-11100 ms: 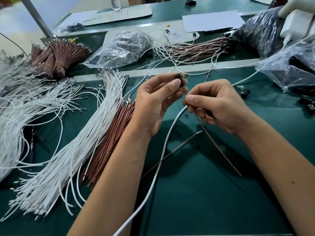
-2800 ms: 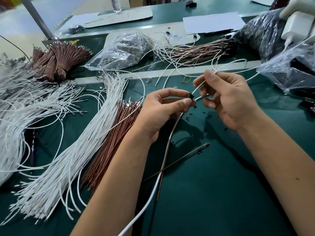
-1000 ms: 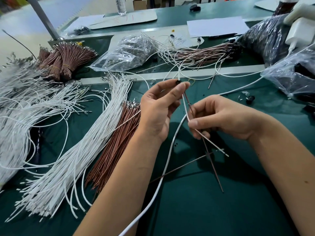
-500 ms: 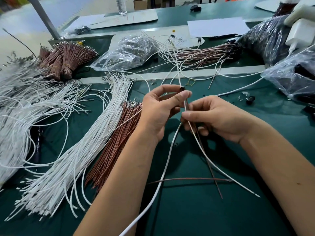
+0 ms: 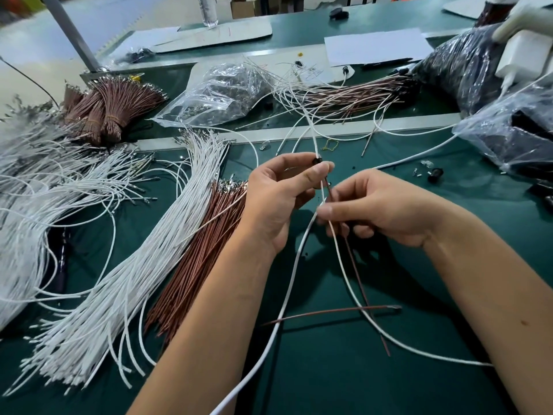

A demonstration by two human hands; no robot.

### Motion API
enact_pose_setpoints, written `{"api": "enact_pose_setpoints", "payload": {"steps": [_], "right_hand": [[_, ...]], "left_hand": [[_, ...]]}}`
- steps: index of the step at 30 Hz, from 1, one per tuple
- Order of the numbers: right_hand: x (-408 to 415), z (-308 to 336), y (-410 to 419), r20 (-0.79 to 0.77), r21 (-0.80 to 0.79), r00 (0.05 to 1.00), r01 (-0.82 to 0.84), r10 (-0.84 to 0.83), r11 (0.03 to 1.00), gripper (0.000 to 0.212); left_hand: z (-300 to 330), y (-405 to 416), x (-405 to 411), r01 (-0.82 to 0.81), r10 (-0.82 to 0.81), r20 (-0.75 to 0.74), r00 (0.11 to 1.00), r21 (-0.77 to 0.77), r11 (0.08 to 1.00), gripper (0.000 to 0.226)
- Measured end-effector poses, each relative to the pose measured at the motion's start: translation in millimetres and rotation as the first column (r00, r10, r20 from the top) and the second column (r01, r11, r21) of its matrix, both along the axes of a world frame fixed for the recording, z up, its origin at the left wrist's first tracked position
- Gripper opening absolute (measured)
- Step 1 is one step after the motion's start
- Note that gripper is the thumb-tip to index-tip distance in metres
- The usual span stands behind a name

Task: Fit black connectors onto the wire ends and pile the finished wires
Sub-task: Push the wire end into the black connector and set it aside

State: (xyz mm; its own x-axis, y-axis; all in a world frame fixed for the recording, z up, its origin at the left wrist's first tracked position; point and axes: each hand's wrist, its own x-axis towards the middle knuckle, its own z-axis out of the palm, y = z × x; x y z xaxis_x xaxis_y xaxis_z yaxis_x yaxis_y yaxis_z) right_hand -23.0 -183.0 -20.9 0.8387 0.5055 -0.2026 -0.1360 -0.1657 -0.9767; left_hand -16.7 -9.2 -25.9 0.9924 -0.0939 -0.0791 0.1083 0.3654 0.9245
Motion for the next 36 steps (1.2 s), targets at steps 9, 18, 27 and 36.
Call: {"api": "enact_pose_setpoints", "payload": {"steps": [9,18,27,36], "right_hand": [[6,4,2,0.042,-0.022,0.991,0.13,-0.129,0.991,0.022],[3,11,17,-0.117,-0.065,0.992,-0.046,0.038,0.997,0.016],[0,-3,13,-0.003,0.049,0.964,0.266,-0.266,0.963,0.027],[-8,-13,20,0.244,0.043,0.84,0.49,-0.485,0.871,0.035]], "left_hand": [[-3,4,5,-0.077,0.077,0.009,0.997,0.117,0.99,0.022],[0,5,6,0.018,-0.019,-0.076,0.997,-0.005,1.0,0.017],[1,3,4,0.012,-0.012,-0.012,1.0,0.021,1.0,0.03],[-6,-3,4,-0.074,0.069,0.096,0.993,0.056,0.996,0.02]]}}
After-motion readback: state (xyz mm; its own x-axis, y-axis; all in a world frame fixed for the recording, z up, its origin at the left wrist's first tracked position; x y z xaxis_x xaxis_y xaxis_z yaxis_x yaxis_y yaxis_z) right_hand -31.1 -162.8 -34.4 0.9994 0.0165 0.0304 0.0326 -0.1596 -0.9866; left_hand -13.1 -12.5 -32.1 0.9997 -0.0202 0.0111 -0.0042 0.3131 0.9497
